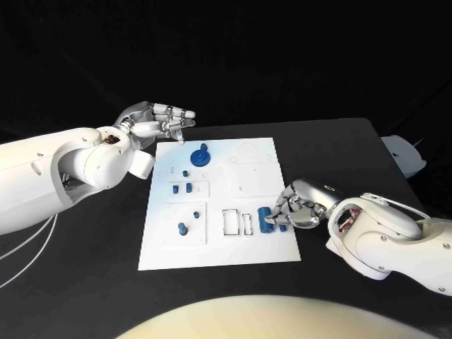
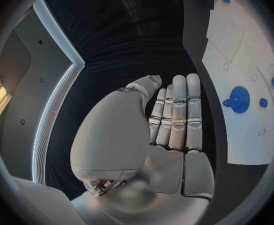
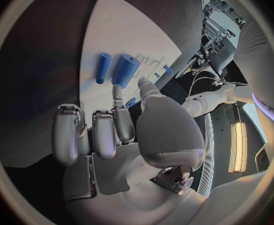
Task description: Assemble the parts on the task board
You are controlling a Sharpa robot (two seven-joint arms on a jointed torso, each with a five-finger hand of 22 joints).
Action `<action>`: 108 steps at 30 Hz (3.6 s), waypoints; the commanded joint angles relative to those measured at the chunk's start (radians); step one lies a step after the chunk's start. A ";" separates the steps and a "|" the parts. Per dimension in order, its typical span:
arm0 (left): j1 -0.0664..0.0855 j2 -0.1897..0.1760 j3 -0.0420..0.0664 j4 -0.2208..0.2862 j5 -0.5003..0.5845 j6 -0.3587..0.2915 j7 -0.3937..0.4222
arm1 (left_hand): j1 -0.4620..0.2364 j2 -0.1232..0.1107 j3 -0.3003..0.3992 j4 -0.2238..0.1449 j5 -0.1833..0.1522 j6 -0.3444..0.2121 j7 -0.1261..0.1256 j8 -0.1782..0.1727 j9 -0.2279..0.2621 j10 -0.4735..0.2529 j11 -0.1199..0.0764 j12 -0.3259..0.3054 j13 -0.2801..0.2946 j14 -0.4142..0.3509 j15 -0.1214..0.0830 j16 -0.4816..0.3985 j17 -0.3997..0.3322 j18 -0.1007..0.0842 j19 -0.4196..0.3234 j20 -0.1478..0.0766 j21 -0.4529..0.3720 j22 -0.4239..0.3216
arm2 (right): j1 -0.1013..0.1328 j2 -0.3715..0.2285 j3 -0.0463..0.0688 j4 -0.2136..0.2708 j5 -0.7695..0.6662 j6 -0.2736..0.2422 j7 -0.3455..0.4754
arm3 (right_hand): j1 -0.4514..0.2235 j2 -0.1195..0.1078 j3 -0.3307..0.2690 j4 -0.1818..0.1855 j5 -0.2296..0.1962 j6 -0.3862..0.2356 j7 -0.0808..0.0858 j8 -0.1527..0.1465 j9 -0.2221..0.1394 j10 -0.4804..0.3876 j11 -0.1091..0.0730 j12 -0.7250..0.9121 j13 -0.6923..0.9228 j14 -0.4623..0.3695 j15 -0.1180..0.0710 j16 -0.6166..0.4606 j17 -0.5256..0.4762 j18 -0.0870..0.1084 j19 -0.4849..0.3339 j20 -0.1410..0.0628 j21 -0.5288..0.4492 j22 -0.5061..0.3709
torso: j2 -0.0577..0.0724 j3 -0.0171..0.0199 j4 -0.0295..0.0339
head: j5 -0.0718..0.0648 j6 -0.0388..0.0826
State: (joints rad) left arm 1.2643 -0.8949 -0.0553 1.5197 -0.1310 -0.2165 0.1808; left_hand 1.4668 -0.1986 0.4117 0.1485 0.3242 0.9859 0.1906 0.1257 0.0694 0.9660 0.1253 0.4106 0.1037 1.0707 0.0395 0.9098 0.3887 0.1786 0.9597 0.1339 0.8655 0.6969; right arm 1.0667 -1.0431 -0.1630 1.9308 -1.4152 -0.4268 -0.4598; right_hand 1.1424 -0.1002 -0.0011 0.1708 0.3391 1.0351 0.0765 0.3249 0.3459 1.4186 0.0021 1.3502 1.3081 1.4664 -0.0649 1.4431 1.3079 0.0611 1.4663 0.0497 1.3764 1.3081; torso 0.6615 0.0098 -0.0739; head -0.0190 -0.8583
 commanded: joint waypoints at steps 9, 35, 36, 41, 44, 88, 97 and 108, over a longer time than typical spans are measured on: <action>0.000 -0.002 0.000 0.007 -0.003 0.022 0.013 | -0.013 0.007 -0.011 0.008 -0.004 -0.005 0.000 0.001 0.001 -0.006 0.000 0.005 -0.002 0.004 0.008 -0.005 -0.002 0.006 0.008 0.002 -0.007 -0.003 | -0.015 0.041 0.000 -0.028 -0.055 0.016 -0.094 | -0.018 0.016 -0.053 0.049 0.006 -0.015 0.000 0.013 0.019 -0.009 -0.001 -0.011 0.014 0.067 0.000 0.003 0.062 -0.018 0.033 -0.005 -0.014 0.200 | -0.002 0.0000 0.0003 | 0.006 -0.004; 0.000 -0.010 0.000 0.014 -0.002 0.045 -0.004 | -0.024 0.011 -0.014 0.017 -0.004 -0.007 0.000 0.002 0.001 -0.009 0.000 0.007 -0.003 0.006 0.008 -0.003 -0.002 0.006 0.012 0.003 -0.009 -0.005 | -0.040 0.116 0.000 -0.093 -0.090 0.080 -0.123 | 0.008 0.032 -0.095 0.091 -0.007 -0.015 -0.006 0.038 0.047 -0.009 -0.005 -0.015 0.020 0.066 -0.004 0.004 0.064 -0.017 0.031 -0.008 -0.022 0.200 | -0.001 0.0006 0.0003 | 0.012 -0.008; 0.000 -0.010 0.000 0.014 -0.002 0.045 -0.004 | -0.024 0.011 -0.014 0.017 -0.004 -0.007 0.000 0.002 0.001 -0.009 0.000 0.007 -0.003 0.006 0.008 -0.003 -0.002 0.006 0.012 0.003 -0.009 -0.005 | -0.041 0.117 0.000 -0.092 -0.089 0.078 -0.123 | 0.014 0.034 -0.096 0.091 -0.003 -0.015 -0.006 0.039 0.049 -0.009 -0.006 -0.015 0.020 0.066 -0.004 0.005 0.065 -0.017 0.032 -0.008 -0.021 0.200 | -0.001 0.0003 0.0001 | 0.012 -0.007; 0.000 -0.011 0.000 0.015 -0.002 0.046 -0.005 | -0.024 0.011 -0.014 0.017 -0.004 -0.007 0.000 0.002 0.001 -0.009 0.000 0.007 -0.003 0.006 0.008 -0.003 -0.002 0.006 0.012 0.003 -0.009 -0.005 | -0.044 0.120 0.000 -0.086 -0.083 0.061 -0.123 | 0.047 0.051 -0.096 0.085 0.027 -0.015 -0.009 0.048 0.059 -0.006 -0.008 -0.012 0.025 0.068 -0.006 0.009 0.071 -0.018 0.034 -0.010 -0.016 0.203 | -0.001 0.0009 0.0005 | 0.012 -0.007; 0.000 -0.011 0.000 0.015 -0.002 0.046 -0.005 | -0.024 0.011 -0.014 0.017 -0.004 -0.007 0.000 0.002 0.001 -0.009 0.000 0.007 -0.003 0.006 0.008 -0.003 -0.002 0.006 0.012 0.003 -0.009 -0.005 | -0.045 0.120 0.000 -0.082 -0.079 0.042 -0.124 | 0.074 0.069 -0.086 0.074 0.043 -0.012 -0.011 0.053 0.064 -0.003 -0.010 -0.009 0.030 0.069 -0.008 0.012 0.077 -0.020 0.037 -0.011 -0.010 0.205 | -0.001 0.0011 -0.0005 | 0.011 -0.006; 0.000 -0.002 0.000 0.014 -0.011 0.057 -0.013 | 0.001 0.016 -0.003 0.002 -0.002 -0.008 0.000 0.004 0.001 -0.012 -0.002 0.013 -0.004 0.004 0.005 -0.003 -0.004 0.007 0.018 0.000 -0.011 -0.007 | -0.007 0.247 0.017 -0.059 0.080 0.025 -0.097 | 0.045 0.094 -0.046 0.115 0.062 0.041 -0.036 0.083 0.096 0.034 -0.031 0.019 0.070 0.077 -0.024 0.040 0.116 -0.031 0.058 -0.026 0.048 0.223 | 0.000 0.0010 0.0000 | 0.057 -0.004; 0.000 -0.002 0.000 0.014 -0.011 0.061 -0.015 | 0.003 0.017 -0.001 0.002 -0.002 -0.008 0.000 0.005 0.001 -0.012 -0.002 0.014 -0.005 0.003 0.005 -0.003 -0.004 0.007 0.018 0.000 -0.011 -0.007 | -0.008 0.259 0.017 -0.080 0.033 0.018 -0.119 | -0.032 0.121 -0.076 0.120 0.061 0.054 -0.047 0.104 0.114 0.051 -0.040 0.040 0.093 0.078 -0.032 0.045 0.124 -0.034 0.063 -0.034 0.063 0.227 | 0.000 0.0013 0.0005 | 0.059 -0.001; 0.000 -0.003 0.000 0.014 -0.011 0.062 -0.017 | 0.004 0.018 0.000 0.001 -0.002 -0.008 0.000 0.005 0.001 -0.012 -0.001 0.014 -0.005 0.003 0.005 -0.003 -0.004 0.007 0.018 0.000 -0.011 -0.007 | -0.008 0.258 0.017 -0.082 0.003 0.071 -0.124 | -0.061 0.127 -0.098 0.118 0.061 0.051 -0.048 0.110 0.120 0.053 -0.042 0.041 0.096 0.078 -0.034 0.045 0.124 -0.035 0.064 -0.036 0.066 0.228 | 0.000 0.0015 -0.0008 | 0.059 -0.005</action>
State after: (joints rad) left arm 1.2642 -0.8991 -0.0555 1.5319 -0.1351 -0.1741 0.1599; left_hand 1.4618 -0.1828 0.4072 0.1530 0.3242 0.9859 0.1906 0.1258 0.0694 0.9590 0.1252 0.4222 0.1006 1.0744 0.0432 0.9098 0.3855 0.1786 0.9740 0.1339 0.8576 0.6911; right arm 1.0594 -0.7855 -0.1467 1.8478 -1.3850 -0.3925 -0.5738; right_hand 1.0882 0.0296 -0.0939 0.2883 0.4061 1.0882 0.0265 0.4360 0.4654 1.4644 -0.0383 1.3861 1.3077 1.4666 -0.0934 1.4838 1.3079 0.0452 1.4665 0.0211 1.4378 1.3078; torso 0.6613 0.0113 -0.0746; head 0.0403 -0.8626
